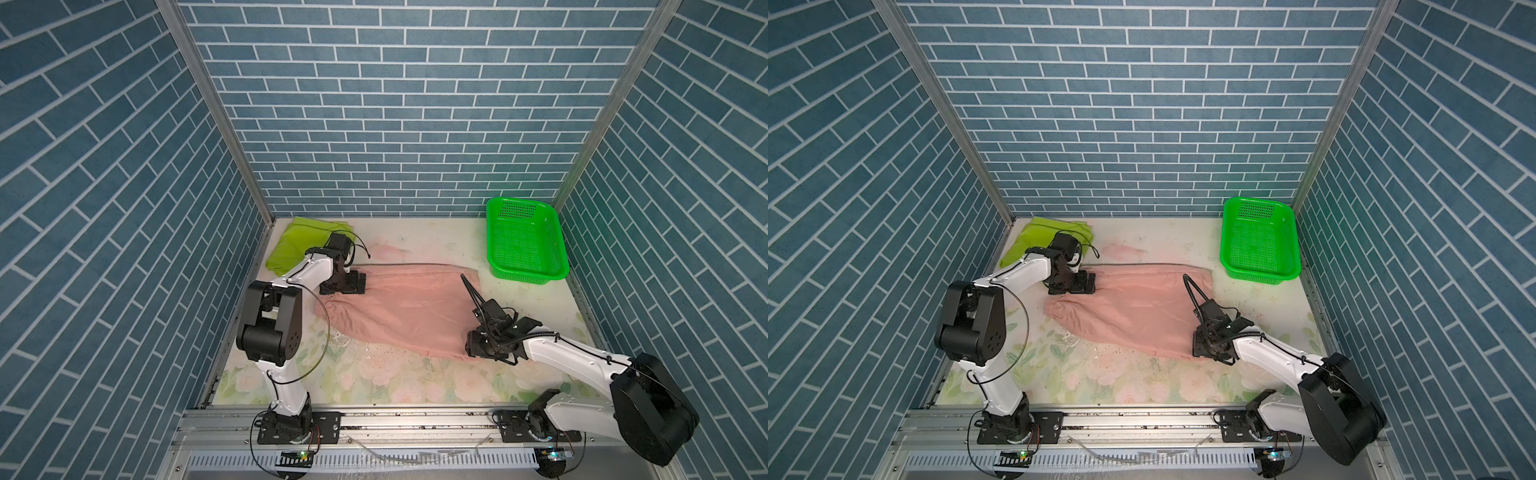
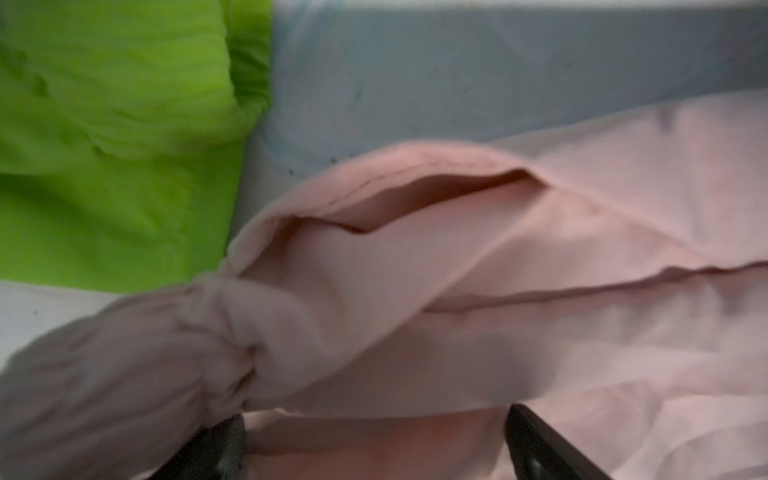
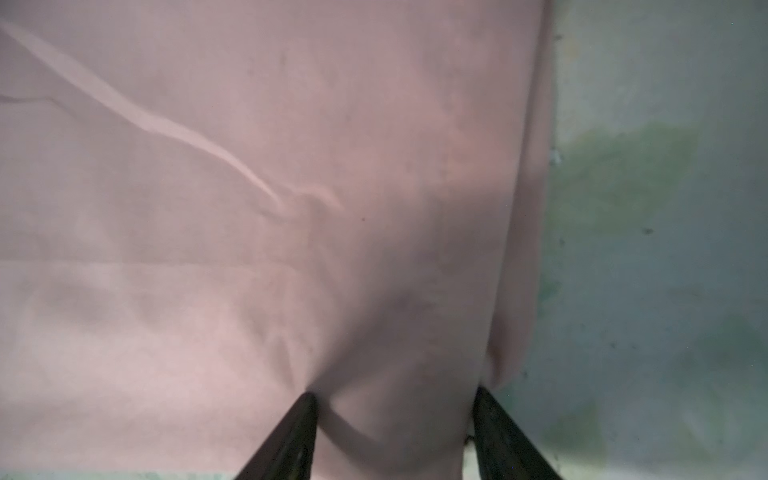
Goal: Fold and stack the shorts
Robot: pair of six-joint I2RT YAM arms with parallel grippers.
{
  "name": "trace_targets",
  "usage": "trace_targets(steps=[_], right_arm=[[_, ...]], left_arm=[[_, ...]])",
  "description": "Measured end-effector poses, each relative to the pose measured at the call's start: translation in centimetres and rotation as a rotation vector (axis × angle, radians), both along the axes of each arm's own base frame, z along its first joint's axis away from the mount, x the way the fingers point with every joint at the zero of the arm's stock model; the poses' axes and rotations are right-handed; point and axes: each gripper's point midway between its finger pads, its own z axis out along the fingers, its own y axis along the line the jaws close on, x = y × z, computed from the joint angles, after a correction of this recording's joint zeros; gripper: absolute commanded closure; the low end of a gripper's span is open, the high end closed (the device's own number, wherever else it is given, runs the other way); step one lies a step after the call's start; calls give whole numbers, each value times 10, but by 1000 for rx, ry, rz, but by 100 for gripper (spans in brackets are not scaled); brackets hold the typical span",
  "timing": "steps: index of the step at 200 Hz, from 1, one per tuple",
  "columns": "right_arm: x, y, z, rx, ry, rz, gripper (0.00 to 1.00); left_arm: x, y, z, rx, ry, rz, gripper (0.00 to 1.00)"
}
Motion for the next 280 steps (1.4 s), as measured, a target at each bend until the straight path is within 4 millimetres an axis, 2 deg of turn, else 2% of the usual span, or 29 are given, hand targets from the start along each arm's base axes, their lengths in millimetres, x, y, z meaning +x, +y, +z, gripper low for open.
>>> trace_targets(steps=[35,65,96,118,136,159,177,187,200,216,228,254,280], right_arm=[[5,-16,0,-17,-6,-63,38],[18,-42,4,-14,-14,-178,37],[35,-70,10,-22,-37,-262,38],[55,-71,19,-29,-56,-243,38],[72,-69,29,-35,-79,-216,38],[90,-68,51,-35,-141,-185,38],[96,-68,73,-27,-196,-168,37],[95,-67,86,-13,-222,-159,38],[88,-63,98,13,-243,-145,39],[73,-52,107,44,-252,-106,39],[58,-33,108,76,-247,-48,40],[21,5,89,119,-167,71,41],[-3,13,61,94,-69,91,40]], left_arm=[[-13,0,-14,-17,27,18,0],[-30,-5,-5,-50,30,33,0],[-45,-19,12,-85,18,18,0],[-46,-25,32,-117,-24,9,0],[-45,-26,57,-129,-66,5,0],[-37,-20,109,-114,-182,6,0],[-37,-10,149,-96,-284,13,0],[-40,-4,165,-90,-322,20,0],[-42,3,172,-79,-337,31,0],[-43,7,164,-65,-317,38,0],[-46,7,149,-56,-278,39,0],[-48,8,124,-44,-203,40,0],[-45,8,120,-55,-191,45,0]])
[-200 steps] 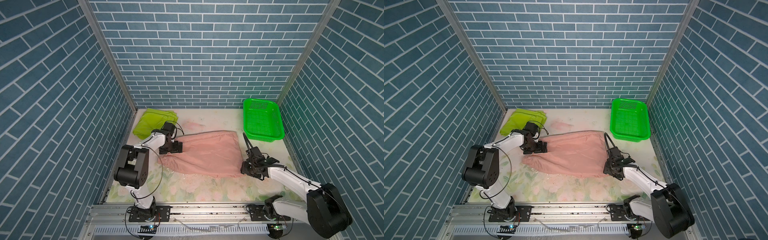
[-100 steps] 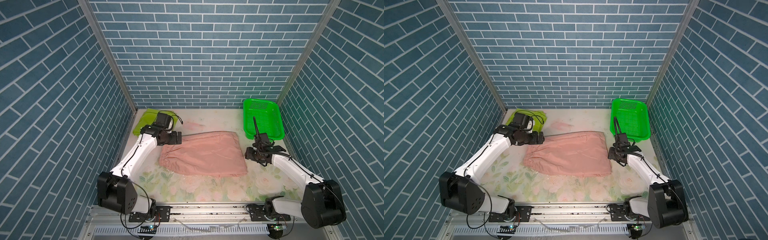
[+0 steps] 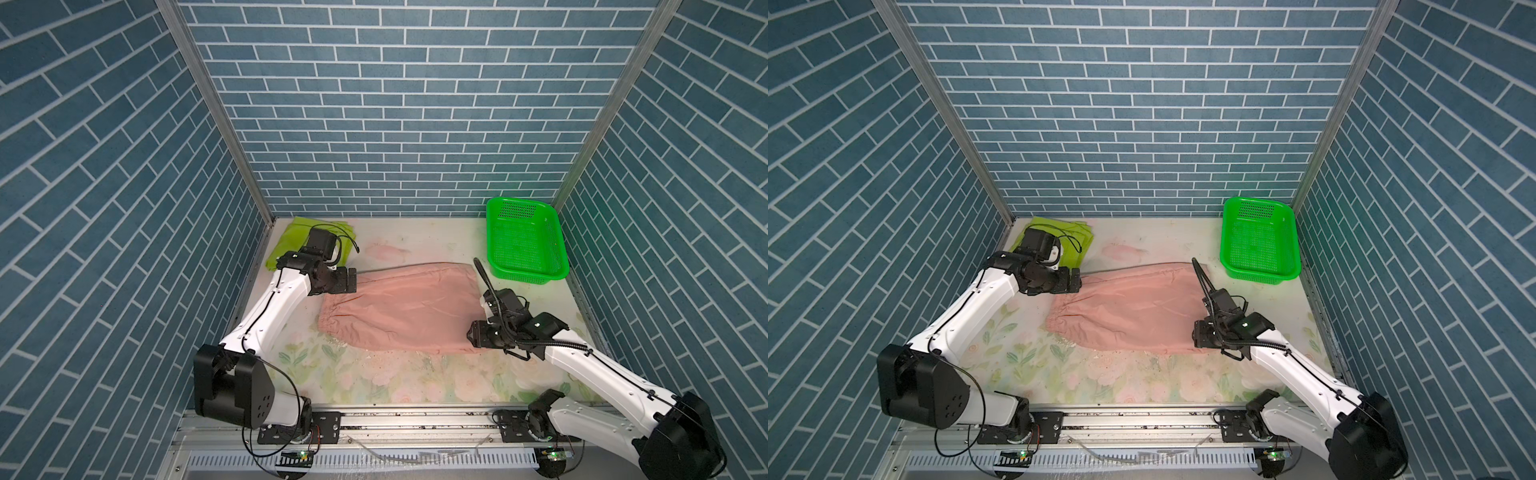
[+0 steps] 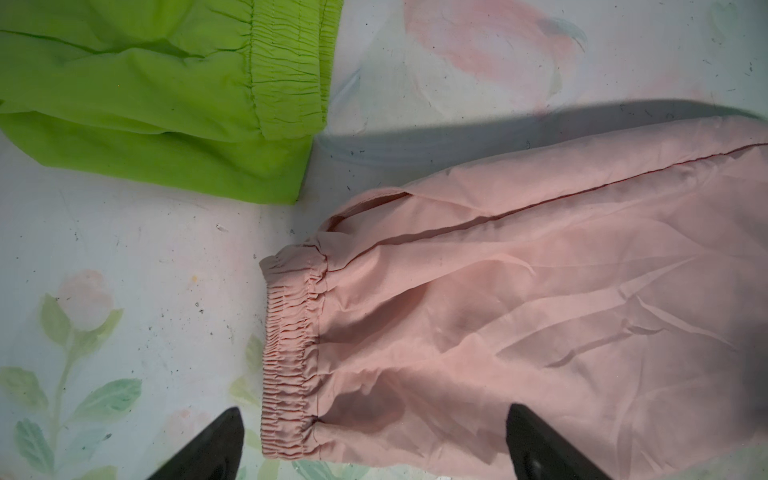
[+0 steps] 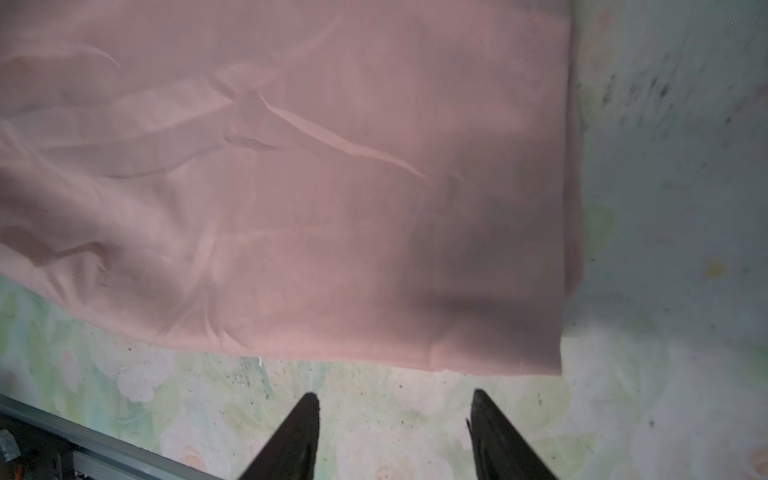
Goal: Fold and stack the shorts
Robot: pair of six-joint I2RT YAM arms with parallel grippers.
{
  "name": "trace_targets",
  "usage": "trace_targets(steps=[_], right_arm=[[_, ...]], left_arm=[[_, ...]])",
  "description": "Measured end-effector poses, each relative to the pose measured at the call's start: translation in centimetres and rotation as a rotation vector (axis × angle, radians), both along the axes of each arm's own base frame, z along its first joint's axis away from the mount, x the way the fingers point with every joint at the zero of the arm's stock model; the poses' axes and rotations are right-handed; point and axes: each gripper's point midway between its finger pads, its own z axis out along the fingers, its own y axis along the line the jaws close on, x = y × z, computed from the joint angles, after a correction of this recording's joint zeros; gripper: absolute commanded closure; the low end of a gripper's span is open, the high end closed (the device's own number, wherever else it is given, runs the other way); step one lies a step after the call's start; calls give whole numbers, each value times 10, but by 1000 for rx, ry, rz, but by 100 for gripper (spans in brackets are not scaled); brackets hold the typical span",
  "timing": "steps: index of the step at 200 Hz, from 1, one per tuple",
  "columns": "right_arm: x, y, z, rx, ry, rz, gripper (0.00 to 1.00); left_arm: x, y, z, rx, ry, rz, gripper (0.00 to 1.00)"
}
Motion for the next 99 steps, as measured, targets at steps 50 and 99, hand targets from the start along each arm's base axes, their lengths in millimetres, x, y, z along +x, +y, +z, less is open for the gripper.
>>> trace_targets(steps=[50,99], right_arm=[[-9,-20,-34,-115,75,-94,35],[-3,-38,-52,-203,94,-157,35]], left_arm=[[1,-3,1,-29,0,-12,0],[0,-5,1,-35,1,-24,0]])
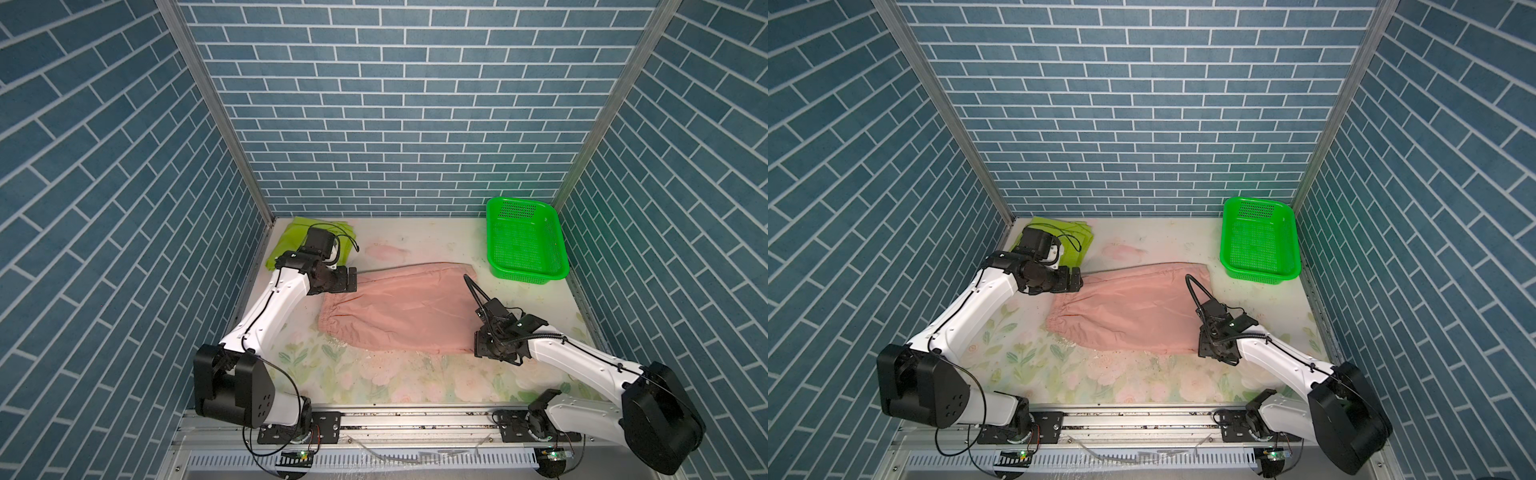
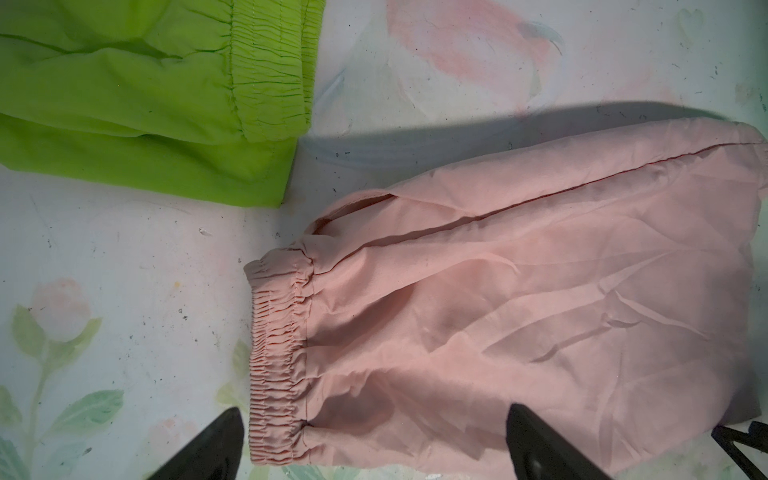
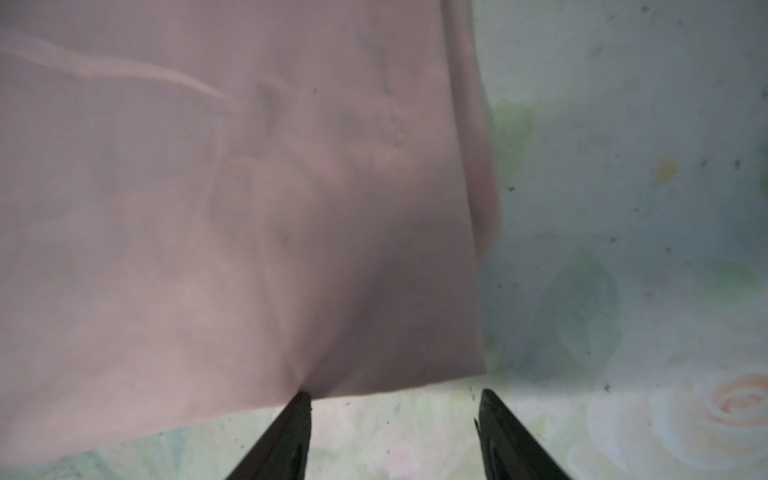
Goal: Fold and stack the shorts
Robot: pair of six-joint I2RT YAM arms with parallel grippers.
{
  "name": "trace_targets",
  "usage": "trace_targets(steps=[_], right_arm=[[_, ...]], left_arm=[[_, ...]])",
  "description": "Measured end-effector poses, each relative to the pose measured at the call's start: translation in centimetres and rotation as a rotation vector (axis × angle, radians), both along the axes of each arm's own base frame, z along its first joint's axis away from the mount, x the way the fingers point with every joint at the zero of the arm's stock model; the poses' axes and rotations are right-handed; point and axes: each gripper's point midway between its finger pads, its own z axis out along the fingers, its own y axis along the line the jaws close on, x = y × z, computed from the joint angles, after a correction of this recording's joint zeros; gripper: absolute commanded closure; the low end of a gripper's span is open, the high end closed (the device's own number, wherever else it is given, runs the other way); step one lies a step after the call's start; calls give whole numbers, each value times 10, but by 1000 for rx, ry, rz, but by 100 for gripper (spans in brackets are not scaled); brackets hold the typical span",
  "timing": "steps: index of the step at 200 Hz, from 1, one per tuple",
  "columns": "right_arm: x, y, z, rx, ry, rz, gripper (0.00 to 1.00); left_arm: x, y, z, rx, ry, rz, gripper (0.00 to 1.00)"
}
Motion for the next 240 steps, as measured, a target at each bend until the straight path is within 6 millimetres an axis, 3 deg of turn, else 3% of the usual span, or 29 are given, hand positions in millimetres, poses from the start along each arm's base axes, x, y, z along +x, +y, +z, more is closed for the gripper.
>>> trace_targets(steps=[31,82,145,160,185,200,219,232,240], right_arm=[[11,-6,-3,-4,-16,-40,44],[24,-24,-8,15,-32,-113,100],[39,-57,-7,20,-39,-217,100],[44,-65,-4,9,-37,-230,74],[54,-69,14,-15,-51,-200,54],[59,-68,35,-8,-100,-171,47],[59,-63,65,35,-185,-130,45],[58,-50,84,75,-244,-77,43],[56,-32,95,96,-276,-2,42]], left_arm=[[0,-1,0,-4,1,-8,0],[-1,-2,-2,-5,8,-15,0],[-6,-3,8,-19,-11,-20,0],[-7,-3,10,-21,-18,-21,0],[-6,2,15,-33,-29,-5,0],[-5,16,23,-58,-53,37,0],[-4,50,41,-97,-108,138,0],[-4,73,51,-118,-133,204,0],[-2,85,57,-125,-149,235,0]])
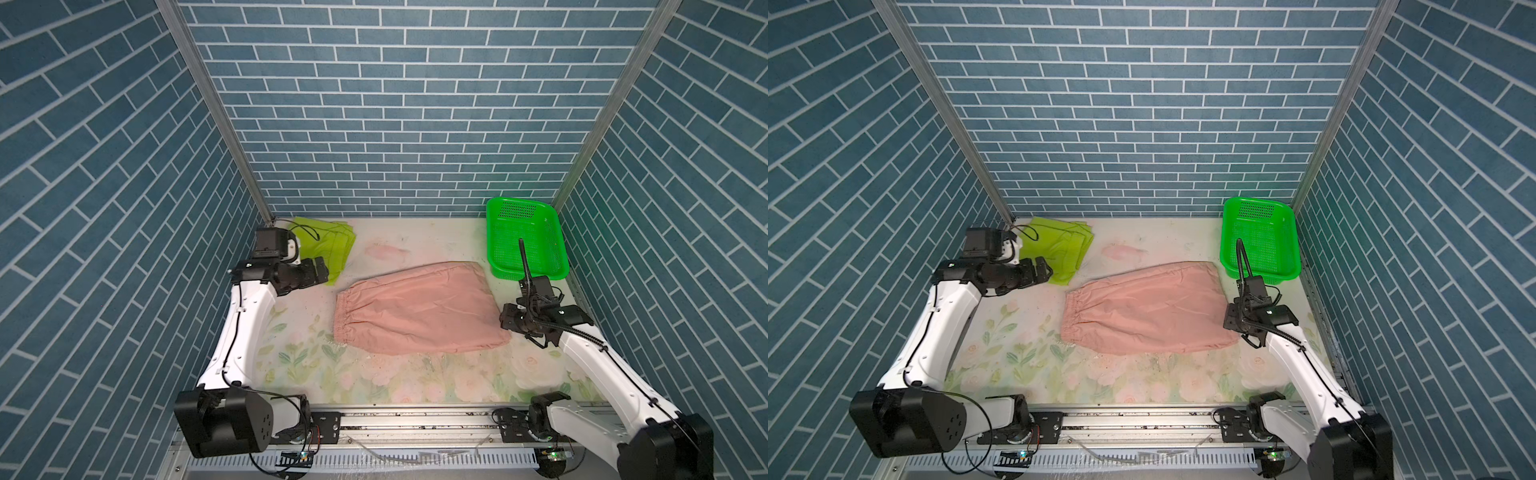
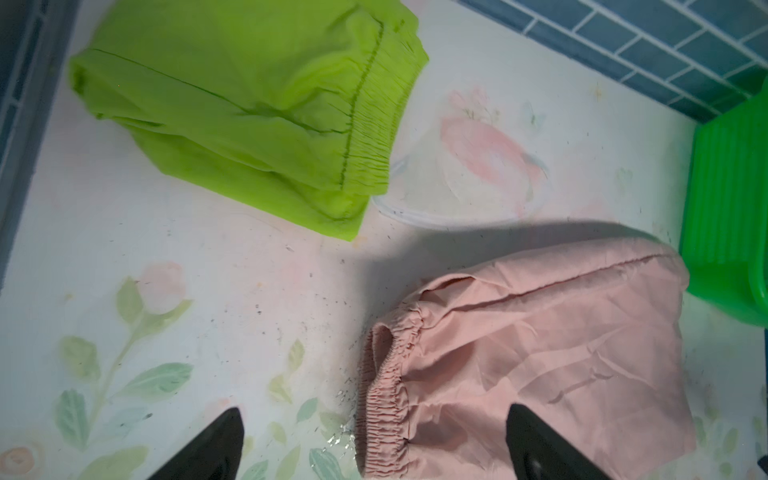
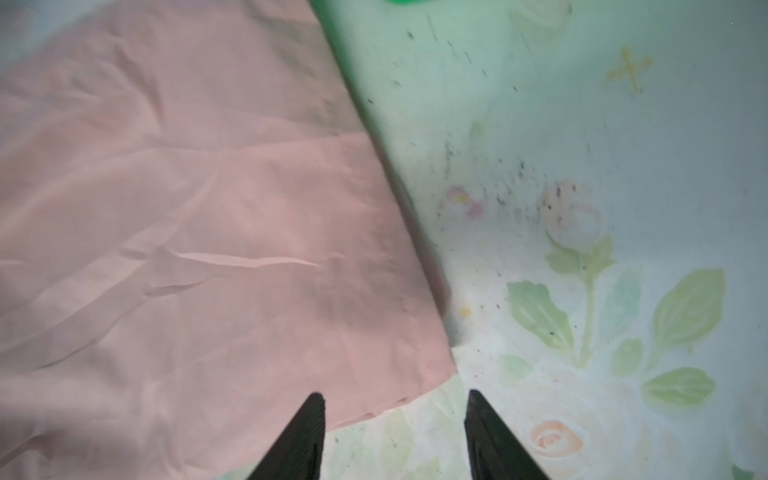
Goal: Fold and stack the shorts
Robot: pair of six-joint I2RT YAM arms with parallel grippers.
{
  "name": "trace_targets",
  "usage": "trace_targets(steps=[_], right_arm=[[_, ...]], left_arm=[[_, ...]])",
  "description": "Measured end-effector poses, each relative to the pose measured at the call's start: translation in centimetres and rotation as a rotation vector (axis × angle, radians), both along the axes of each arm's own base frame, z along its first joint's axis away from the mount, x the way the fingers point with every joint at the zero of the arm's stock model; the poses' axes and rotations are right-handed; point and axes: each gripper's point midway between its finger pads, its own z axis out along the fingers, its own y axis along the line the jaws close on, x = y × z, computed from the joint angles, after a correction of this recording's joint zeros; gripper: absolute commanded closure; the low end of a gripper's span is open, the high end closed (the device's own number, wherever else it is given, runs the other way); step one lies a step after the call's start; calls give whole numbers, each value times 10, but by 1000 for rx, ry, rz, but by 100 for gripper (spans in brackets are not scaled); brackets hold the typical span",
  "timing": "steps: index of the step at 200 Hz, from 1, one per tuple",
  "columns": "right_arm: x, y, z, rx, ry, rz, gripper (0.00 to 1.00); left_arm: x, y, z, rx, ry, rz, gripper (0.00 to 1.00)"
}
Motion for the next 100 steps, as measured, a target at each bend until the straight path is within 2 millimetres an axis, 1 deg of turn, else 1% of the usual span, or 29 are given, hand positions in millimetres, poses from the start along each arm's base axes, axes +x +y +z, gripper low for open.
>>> trace_targets(steps=[5,13,19,34,47,59,64,66,69,74,80,89,100], right_arm=[[-2,13,5,1,-18,52,42],[-6,41,13,12,-47,160,41],[-10,65,19,20,-69,249,41],[-17,117,28,30,-122,420,41],[-24,160,30,14,-150,550,41],[-28,197,28,-28,-174,653,39],[-30,216,26,-46,-184,702,39],[-30,219,27,-54,-191,711,39],[-31,232,25,-67,-198,743,38],[-33,247,24,-89,-215,782,36],[-36,268,21,-119,-236,833,25],[-44,298,14,-159,-269,914,15],[-56,328,6,-210,-306,997,13]], left_arm=[[1,6,3,-2,-7,14,0],[3,12,8,0,-15,25,0],[5,14,11,3,-19,25,0],[9,17,18,11,-32,18,0],[11,19,18,5,-34,16,0],[11,24,16,-6,-30,25,0],[12,27,15,-10,-27,32,0],[12,28,15,-12,-27,35,0],[12,30,14,-13,-24,40,0],[12,33,13,-18,-21,48,0],[13,37,12,-25,-18,56,0],[13,44,9,-36,-8,68,0],[14,50,6,-46,-2,79,0]])
